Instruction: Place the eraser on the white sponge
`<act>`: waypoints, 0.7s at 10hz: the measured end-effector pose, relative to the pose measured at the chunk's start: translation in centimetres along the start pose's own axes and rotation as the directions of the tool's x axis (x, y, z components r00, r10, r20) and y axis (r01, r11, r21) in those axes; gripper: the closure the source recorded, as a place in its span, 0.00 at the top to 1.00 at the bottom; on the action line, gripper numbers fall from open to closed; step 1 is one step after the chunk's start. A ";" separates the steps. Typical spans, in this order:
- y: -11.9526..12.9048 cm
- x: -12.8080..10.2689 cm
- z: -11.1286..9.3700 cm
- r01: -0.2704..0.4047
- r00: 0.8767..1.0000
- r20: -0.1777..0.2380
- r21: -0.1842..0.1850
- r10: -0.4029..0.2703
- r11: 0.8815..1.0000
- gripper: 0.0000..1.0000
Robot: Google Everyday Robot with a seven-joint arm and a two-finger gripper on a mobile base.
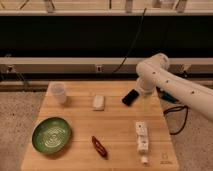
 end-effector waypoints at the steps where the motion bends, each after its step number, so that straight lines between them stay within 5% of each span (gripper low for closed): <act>1: -0.5 -0.4 0.5 0.012 1.000 0.006 0.000 -0.012 1.000 0.80; 7: -2.2 -0.6 3.0 0.076 0.997 0.003 -0.006 -0.076 0.997 0.80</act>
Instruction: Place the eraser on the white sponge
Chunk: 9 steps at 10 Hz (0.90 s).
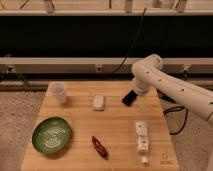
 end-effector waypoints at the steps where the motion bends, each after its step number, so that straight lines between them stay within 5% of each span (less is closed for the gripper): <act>1: -0.3 0.2 0.5 0.011 1.000 0.000 -0.002 -0.011 1.000 0.80; 9: -2.2 0.9 3.9 0.063 0.998 0.015 -0.025 -0.062 0.998 0.80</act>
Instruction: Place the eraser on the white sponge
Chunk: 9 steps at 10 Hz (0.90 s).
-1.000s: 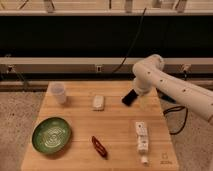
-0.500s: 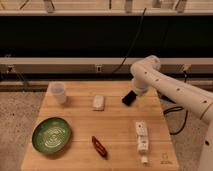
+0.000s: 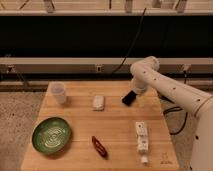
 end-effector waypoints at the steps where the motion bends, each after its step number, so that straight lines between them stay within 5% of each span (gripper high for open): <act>1: -0.2 0.2 0.3 0.003 1.000 0.002 -0.003 -0.003 1.000 0.80; 9: -1.3 0.5 4.8 0.021 0.999 0.032 -0.039 -0.020 0.999 0.80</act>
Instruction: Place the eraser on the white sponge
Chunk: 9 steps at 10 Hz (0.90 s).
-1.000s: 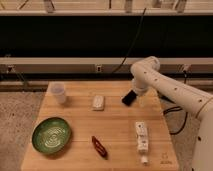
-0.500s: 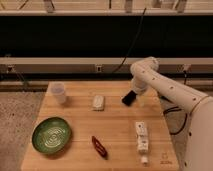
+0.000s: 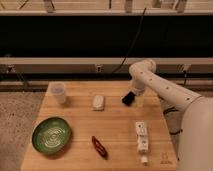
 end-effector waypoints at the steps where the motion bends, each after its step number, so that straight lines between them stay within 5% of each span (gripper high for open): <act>1: 0.1 0.1 0.7 -0.001 1.000 0.004 -0.007 0.001 1.000 0.80; 9: -0.3 -0.2 3.0 -0.001 1.000 0.029 -0.043 0.002 0.999 0.80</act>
